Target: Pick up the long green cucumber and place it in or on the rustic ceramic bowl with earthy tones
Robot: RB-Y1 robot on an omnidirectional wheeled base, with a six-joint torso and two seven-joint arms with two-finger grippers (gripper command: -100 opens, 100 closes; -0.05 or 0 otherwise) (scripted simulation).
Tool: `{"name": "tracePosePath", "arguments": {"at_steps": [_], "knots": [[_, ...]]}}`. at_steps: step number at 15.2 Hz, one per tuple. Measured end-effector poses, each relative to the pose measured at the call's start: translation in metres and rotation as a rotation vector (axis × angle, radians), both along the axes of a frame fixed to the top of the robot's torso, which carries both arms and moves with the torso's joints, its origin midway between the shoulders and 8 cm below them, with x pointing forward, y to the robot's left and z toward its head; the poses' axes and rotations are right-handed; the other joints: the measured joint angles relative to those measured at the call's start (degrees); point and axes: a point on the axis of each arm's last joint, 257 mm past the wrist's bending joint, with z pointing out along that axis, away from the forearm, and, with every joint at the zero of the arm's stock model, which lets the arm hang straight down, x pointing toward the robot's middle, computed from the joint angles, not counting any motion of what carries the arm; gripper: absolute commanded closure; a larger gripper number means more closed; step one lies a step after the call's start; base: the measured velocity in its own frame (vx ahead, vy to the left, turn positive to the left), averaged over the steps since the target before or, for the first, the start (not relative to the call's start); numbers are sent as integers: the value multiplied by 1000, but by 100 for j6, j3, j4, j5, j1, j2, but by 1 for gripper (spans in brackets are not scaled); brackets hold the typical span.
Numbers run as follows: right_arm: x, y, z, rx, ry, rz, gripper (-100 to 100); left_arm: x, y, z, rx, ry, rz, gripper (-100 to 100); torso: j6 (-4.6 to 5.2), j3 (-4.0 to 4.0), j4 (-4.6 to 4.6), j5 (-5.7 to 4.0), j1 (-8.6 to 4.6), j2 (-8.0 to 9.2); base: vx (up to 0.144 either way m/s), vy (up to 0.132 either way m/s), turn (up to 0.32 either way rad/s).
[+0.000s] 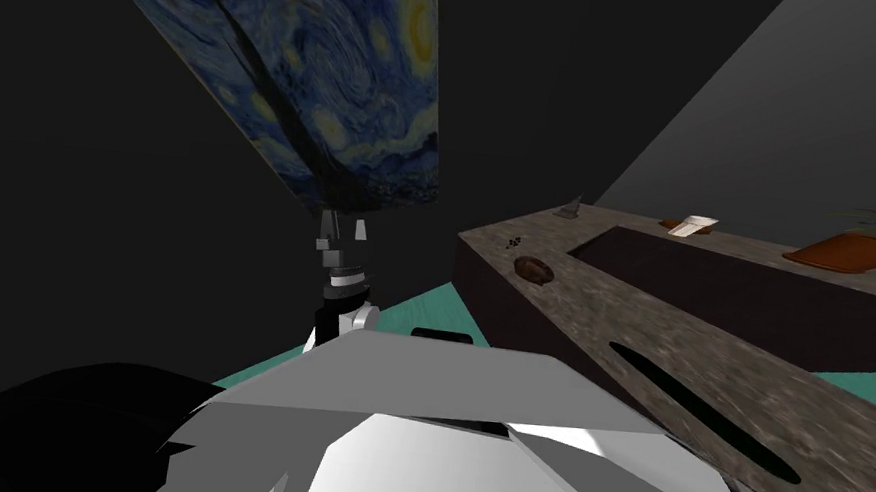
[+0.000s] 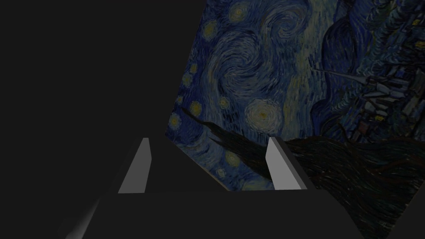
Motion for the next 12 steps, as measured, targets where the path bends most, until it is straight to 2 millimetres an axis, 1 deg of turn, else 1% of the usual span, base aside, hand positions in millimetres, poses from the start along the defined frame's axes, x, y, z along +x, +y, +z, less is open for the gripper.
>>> {"name": "tracePosePath", "arguments": {"at_steps": [4,8,12], "knots": [[-27,-22,5,-75,126,77,-100,0,0,0,0,0,0,0,-1,-5,-2,-1,-8,-10,127,0,33],[-46,-42,11,-142,241,160,-100,0,0,0,0,0,0,0,-1,-7,-3,-3,-13,-12,123,-14,23],[-57,-59,17,-195,335,239,-100,0,0,0,0,0,0,0,-1,-4,-1,-5,-20,-7,110,-29,13]]}}
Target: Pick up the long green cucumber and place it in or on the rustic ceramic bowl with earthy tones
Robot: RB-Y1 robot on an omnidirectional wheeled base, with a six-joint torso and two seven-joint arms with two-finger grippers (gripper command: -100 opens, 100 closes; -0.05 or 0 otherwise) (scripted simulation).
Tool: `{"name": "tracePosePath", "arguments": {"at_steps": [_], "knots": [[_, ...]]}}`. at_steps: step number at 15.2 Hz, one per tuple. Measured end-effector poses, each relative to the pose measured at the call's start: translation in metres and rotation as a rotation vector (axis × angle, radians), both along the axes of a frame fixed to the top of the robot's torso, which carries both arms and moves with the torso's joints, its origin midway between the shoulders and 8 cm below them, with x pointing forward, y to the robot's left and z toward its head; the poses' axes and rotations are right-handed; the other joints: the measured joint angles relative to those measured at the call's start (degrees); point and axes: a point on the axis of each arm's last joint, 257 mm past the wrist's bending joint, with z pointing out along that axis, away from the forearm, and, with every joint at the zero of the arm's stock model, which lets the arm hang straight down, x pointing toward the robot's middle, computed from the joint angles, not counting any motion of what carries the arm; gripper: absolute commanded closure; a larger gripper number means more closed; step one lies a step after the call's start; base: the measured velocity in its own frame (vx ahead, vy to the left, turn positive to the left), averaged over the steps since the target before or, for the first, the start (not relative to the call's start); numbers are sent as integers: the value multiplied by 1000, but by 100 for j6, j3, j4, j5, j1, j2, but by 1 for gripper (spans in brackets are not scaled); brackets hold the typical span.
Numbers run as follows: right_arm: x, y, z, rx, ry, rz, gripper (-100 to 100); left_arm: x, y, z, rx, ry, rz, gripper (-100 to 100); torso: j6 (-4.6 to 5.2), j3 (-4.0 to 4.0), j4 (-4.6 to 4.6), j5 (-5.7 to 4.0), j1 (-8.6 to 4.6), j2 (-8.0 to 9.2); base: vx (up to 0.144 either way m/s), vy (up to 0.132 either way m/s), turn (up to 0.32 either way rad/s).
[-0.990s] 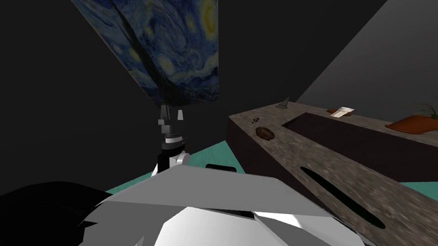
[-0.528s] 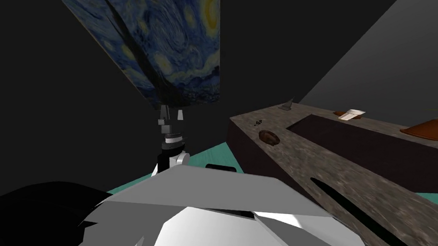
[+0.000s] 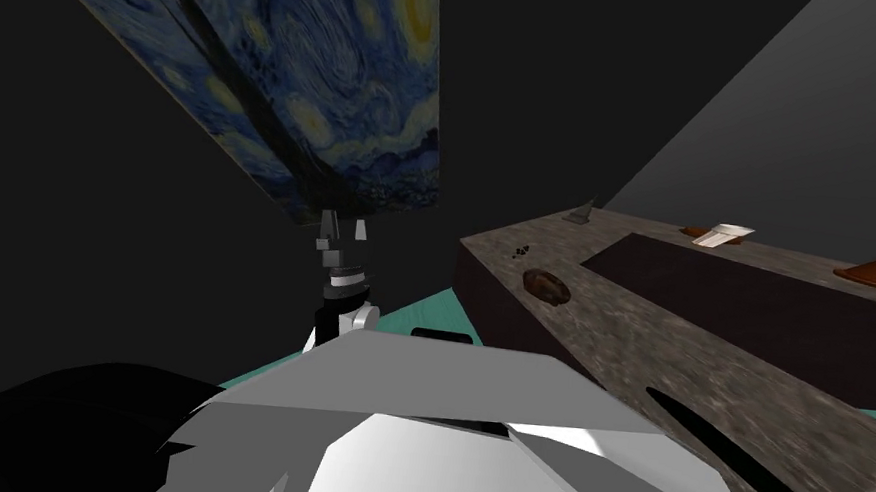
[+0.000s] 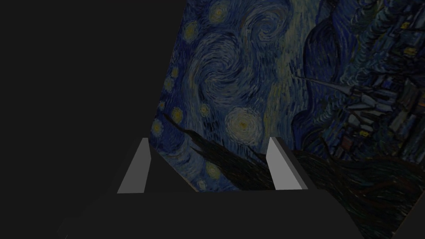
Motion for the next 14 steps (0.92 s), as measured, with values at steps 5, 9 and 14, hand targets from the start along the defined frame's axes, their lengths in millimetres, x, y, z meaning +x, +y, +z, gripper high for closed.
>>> {"name": "tracePosePath", "arguments": {"at_steps": [5,9,14], "knots": [[-7,-18,7,-53,102,92,-100,0,0,0,0,0,0,0,0,1,0,-2,-6,2,112,-44,4],[-8,-26,9,-78,156,147,-100,0,0,0,0,0,0,0,1,3,1,-2,-4,7,88,-39,14],[-15,-25,-7,-80,147,127,-100,0,0,0,0,0,0,0,4,36,15,-1,3,61,-17,-22,55]]}}
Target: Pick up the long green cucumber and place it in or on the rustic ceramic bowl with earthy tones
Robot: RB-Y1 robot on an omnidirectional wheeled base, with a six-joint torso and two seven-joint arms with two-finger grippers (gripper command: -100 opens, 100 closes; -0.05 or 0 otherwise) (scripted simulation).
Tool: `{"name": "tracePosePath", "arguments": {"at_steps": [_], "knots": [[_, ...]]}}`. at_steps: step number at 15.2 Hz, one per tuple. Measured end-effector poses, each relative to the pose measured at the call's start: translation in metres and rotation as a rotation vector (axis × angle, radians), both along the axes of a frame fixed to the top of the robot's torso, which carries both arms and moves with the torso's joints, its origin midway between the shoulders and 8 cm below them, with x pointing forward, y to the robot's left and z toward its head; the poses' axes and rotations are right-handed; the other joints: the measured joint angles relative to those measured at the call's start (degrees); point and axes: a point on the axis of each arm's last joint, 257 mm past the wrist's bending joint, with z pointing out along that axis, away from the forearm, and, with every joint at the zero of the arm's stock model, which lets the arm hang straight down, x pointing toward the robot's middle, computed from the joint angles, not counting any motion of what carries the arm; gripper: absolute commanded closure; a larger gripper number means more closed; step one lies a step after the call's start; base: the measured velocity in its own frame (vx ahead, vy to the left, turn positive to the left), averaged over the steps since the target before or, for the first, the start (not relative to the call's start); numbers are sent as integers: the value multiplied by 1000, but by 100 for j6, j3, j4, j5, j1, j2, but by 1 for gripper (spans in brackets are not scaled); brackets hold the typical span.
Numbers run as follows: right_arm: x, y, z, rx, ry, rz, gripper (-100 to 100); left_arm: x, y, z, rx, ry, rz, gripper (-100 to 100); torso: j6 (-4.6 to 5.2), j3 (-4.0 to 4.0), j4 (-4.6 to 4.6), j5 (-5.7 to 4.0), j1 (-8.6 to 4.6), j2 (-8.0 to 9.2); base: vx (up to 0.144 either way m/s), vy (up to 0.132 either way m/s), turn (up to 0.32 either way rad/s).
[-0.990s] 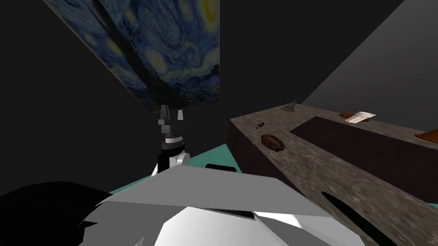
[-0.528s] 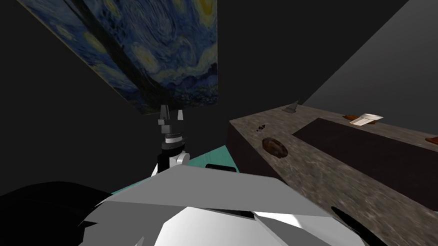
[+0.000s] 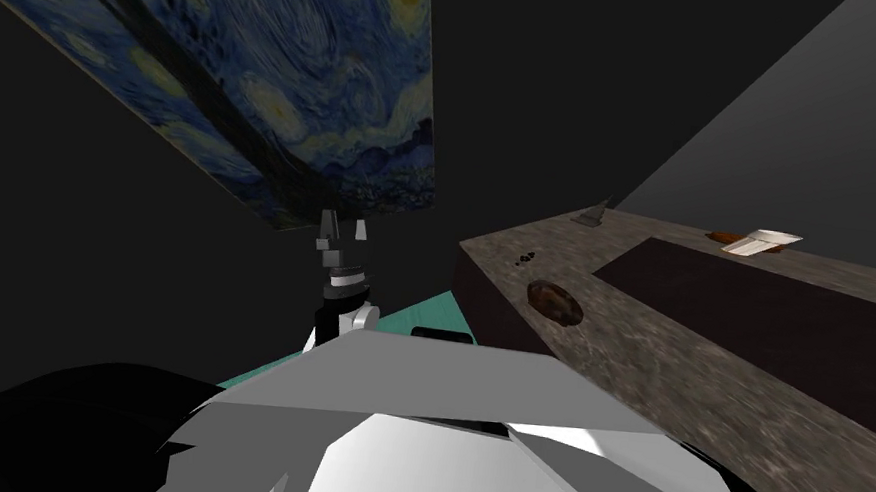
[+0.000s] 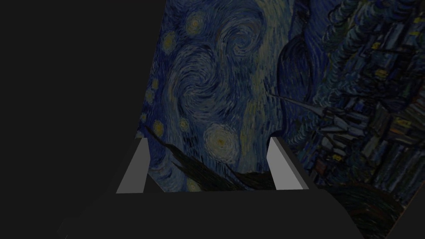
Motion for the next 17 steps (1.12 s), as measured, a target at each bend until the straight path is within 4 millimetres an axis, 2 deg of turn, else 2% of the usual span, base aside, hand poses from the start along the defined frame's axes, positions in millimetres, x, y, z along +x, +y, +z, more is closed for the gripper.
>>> {"name": "tracePosePath", "arguments": {"at_steps": [1,6,10,17], "knots": [[-1,0,-1,0,0,0,100,0,0,0,0,0,0,0,0,0,0,1,2,0,-4,-6,1],[-1,0,-1,-1,0,-1,100,0,0,0,0,0,0,0,0,0,1,-8,-1,-1,2,2,-11],[4,-1,10,1,8,12,100,0,0,0,0,0,0,0,1,-3,-1,0,17,-6,13,25,-61],[12,-14,26,1,7,-8,100,0,0,0,0,0,0,0,-11,-5,-2,4,3,-9,-5,-3,91]]}}
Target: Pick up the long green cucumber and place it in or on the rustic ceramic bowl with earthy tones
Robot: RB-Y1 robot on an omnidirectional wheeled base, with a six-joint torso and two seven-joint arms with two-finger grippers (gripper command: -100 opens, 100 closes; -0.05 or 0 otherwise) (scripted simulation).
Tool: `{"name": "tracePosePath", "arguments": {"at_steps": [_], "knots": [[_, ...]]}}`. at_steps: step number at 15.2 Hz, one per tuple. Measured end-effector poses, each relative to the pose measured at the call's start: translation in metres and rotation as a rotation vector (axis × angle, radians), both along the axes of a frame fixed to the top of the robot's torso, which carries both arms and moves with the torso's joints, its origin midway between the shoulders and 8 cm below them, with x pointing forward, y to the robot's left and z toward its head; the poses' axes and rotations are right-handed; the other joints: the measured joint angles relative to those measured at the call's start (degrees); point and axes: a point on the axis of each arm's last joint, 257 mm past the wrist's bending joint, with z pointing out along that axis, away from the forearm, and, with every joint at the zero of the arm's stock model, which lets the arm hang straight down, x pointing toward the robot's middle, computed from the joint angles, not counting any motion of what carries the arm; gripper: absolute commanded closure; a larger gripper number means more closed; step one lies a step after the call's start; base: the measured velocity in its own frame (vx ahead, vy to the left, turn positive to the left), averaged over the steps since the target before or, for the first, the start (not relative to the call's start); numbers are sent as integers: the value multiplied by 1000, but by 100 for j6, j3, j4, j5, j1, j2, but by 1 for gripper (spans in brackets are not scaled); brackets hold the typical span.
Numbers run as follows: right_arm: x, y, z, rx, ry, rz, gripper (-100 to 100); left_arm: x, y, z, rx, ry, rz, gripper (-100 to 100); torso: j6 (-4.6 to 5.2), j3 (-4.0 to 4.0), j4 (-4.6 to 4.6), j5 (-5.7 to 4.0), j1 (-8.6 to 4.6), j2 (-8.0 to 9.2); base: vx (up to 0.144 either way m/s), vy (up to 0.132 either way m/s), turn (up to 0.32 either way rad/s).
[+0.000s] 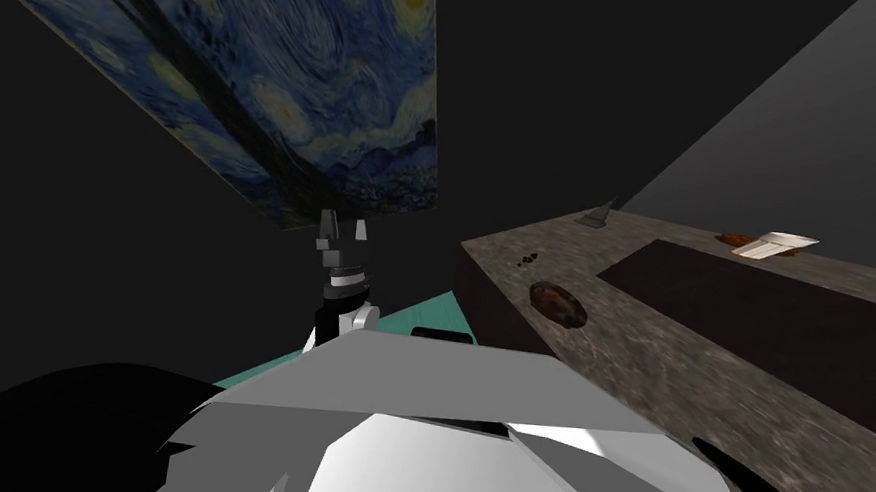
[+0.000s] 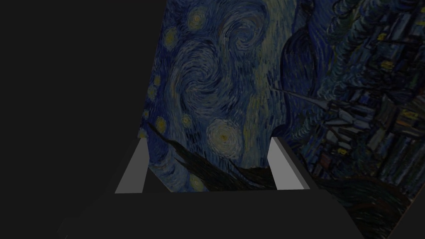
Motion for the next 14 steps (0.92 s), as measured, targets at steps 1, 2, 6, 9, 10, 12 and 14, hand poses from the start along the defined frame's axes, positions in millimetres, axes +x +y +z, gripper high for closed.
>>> {"name": "tracePosePath", "arguments": {"at_steps": [1,2,6,9,10,12,14], "knots": [[1,-2,4,0,2,-3,100,0,0,0,0,0,0,0,-3,0,0,3,2,0,-9,-4,98],[3,-4,6,1,0,-8,100,0,0,0,0,0,0,0,-2,0,0,2,3,-1,-9,-1,90],[13,-14,17,6,1,-22,100,0,0,0,0,0,0,0,-1,-1,-1,6,11,-1,-8,4,82],[19,-19,24,12,0,-34,100,0,0,0,0,0,0,0,3,-1,-1,8,16,-1,-7,6,60],[22,-20,26,13,1,-35,100,0,0,0,0,0,0,0,-1,-1,-1,11,17,0,-9,8,78],[28,-23,31,15,4,-40,100,0,0,0,0,0,0,0,-6,-2,-1,14,21,-2,-13,12,101],[35,-28,38,17,4,-47,100,0,0,0,0,0,0,0,-8,-3,-2,18,25,-4,-12,13,104]]}}
